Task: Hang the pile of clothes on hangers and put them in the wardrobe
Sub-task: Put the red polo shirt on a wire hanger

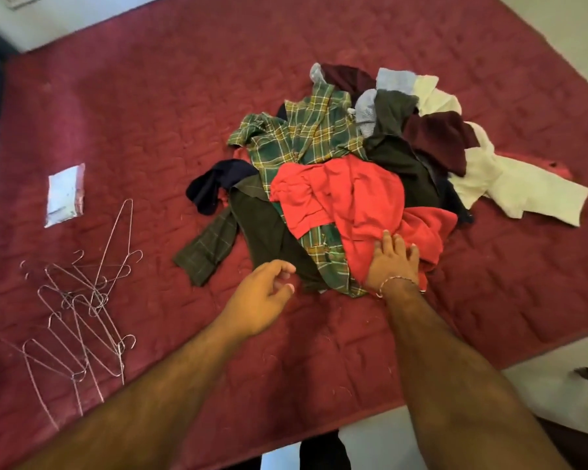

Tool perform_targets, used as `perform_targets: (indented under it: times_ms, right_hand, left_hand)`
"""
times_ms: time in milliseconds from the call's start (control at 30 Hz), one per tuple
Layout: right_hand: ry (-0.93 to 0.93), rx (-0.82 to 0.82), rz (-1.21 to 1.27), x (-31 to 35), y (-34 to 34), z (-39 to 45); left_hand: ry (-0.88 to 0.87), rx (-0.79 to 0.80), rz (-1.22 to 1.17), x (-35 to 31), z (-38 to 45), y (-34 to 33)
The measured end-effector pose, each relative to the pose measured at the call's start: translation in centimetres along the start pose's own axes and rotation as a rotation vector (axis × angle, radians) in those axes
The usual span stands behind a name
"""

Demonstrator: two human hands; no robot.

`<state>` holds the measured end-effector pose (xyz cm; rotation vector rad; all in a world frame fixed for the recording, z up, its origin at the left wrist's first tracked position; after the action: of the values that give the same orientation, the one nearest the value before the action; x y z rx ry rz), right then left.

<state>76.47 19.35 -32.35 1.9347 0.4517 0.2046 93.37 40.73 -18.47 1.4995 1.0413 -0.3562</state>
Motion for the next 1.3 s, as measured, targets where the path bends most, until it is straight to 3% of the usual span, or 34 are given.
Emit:
perform_targets:
  times_ms: [100, 200, 267, 333, 367, 433, 500, 600, 633, 700, 767, 833, 967, 1067, 1133, 1233, 1300]
  right_hand:
    - [-0.019, -0.023, 0.239, 1.4, 2.1, -0.5]
    - [0.112, 0.033, 0.953, 4.9, 6.5, -3.4]
    - [0.202, 0.292, 1.401, 9.0, 9.2, -7.9]
    - [0.335, 0.513, 1.524, 13.7, 11.7, -13.5]
    - [0.399, 0.597, 1.479, 15.8, 12.2, -16.3]
    - [0.493, 0.722, 1.353, 19.1, 12.1, -21.0]
    - [0.505, 0.740, 1.252, 20.5, 11.4, -23.6]
    - [0.258, 0.747, 1.323, 20.4, 10.5, -24.5]
    - [0.157, 0.671, 1.379, 20.0, 10.2, -24.1]
    - [0.073, 0.281, 1.312, 19.1, 11.7, -22.8]
    - [0.124, -0.075, 1.116, 19.4, 14.4, -22.2]
    - [0.221, -0.253, 0.937, 21.6, 16.9, -22.1]
    - [0.440, -0.132, 0.611, 28.7, 17.7, -23.2]
    - [0.816, -0.118, 0.221, 35.5, 16.3, -26.0]
    - [0.986, -0.022, 0.045, 39.5, 15.0, -28.0]
    - [0.936, 0.080, -0.176, 43.5, 12.9, -29.7]
    - [0.870, 0.128, -0.169, 45.3, 11.7, -30.4]
  left_hand:
    - [0.060, -0.017, -0.039, 2.3, -0.3, 0.7]
    - [0.245, -0.082, -0.264, 3.7, -1.0, 1.1]
    - [0.460, -0.159, -0.587, 4.2, -1.7, 1.1]
    - [0.615, -0.208, -0.962, 5.1, -2.6, 1.4]
    - [0.643, -0.238, -1.128, 5.8, -2.8, 1.7]
    - [0.652, -0.204, -1.218, 6.4, -3.5, 2.7]
    - [0.534, -0.238, -1.069, 6.6, -4.0, 5.3]
    - [0.426, -0.266, -0.934, 6.3, -5.2, 8.3]
    - [0.394, -0.299, -0.891, 6.7, -5.8, 9.5]
    - [0.324, -0.350, -0.845, 7.0, -7.5, 12.3]
    - [0.243, -0.343, -0.881, 7.4, -9.1, 14.8]
    - [0.165, -0.328, -0.898, 8.0, -11.2, 17.8]
    - [0.136, -0.274, -0.960, 10.3, -15.1, 21.9]
    - [0.184, -0.211, -1.111, 12.3, -17.6, 23.1]
    - [0.208, -0.238, -1.152, 14.0, -19.3, 24.0]
    - [0.215, -0.310, -0.886, 18.4, -21.6, 26.3]
    - [0.293, -0.353, -0.655, 22.8, -23.6, 27.3]
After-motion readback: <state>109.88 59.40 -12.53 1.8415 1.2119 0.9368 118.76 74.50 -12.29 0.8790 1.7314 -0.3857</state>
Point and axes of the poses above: each hand's wrist, its own z-axis towards the middle knuckle, its own y-axis out of the back of the hand, x = y × z, the point moved 7 cm from there along z, towards the middle knuckle, and after that the axes turned 11 degrees about -y, right-handed, at the moved point
